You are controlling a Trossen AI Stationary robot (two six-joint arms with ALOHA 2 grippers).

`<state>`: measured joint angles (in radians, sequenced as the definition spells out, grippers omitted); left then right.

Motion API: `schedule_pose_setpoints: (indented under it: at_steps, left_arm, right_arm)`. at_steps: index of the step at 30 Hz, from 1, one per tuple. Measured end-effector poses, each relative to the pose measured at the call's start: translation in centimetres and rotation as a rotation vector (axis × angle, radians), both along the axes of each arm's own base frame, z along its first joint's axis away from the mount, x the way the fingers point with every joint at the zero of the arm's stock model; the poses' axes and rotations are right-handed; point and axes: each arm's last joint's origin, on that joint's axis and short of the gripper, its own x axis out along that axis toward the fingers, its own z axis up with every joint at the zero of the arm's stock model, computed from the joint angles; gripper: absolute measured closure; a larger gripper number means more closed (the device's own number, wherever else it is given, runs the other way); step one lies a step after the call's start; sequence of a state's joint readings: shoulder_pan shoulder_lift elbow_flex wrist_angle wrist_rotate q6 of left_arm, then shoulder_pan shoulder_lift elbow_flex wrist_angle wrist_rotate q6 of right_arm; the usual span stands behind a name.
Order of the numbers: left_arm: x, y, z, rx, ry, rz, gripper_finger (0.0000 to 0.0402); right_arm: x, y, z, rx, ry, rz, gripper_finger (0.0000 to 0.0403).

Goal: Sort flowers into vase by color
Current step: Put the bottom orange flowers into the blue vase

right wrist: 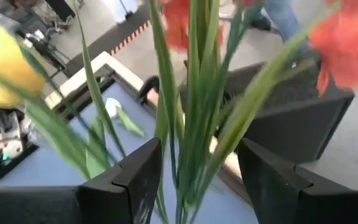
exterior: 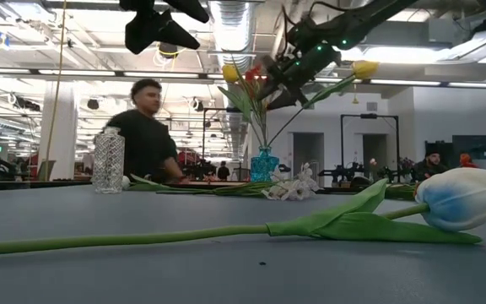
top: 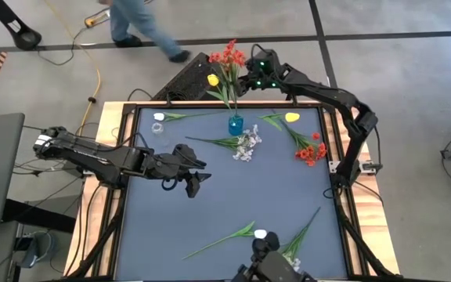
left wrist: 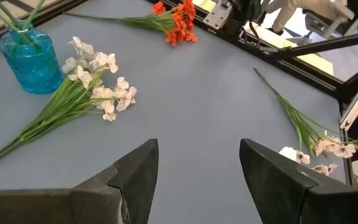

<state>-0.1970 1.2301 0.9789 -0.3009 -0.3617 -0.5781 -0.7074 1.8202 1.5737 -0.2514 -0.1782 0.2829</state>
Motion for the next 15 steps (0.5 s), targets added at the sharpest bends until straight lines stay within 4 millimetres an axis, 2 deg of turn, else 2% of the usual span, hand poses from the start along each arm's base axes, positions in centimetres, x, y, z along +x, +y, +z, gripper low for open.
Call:
schedule_pose_setpoints:
  at_steps: [5,12,13,15]
  left_arm:
    - [0.0,-0.2,0.0,-0.012,-0.001,-0.005,0.0188]
    - [-0.1,-0.2,0.0,-0.004,-0.003,0.008,0.0188]
    - [-0.1,-0.2,0.0,-0.002,-0.003,0.010,0.0188]
    - [-0.1,-0.2,0.0,-0.001,-0.004,0.012,0.0188]
  right_arm:
    - [0.3,-0.1,-0.5,0.020,0.021,0.007,0.0218]
    - [0.3,0.8,-0.2,0.027,0.048,0.053,0.0364]
    - [0.3,1.0,-0.1,0.031,0.055,0.057,0.0378]
    - [0.2,1.6,0.3,0.020,0.063,0.074,0.0379]
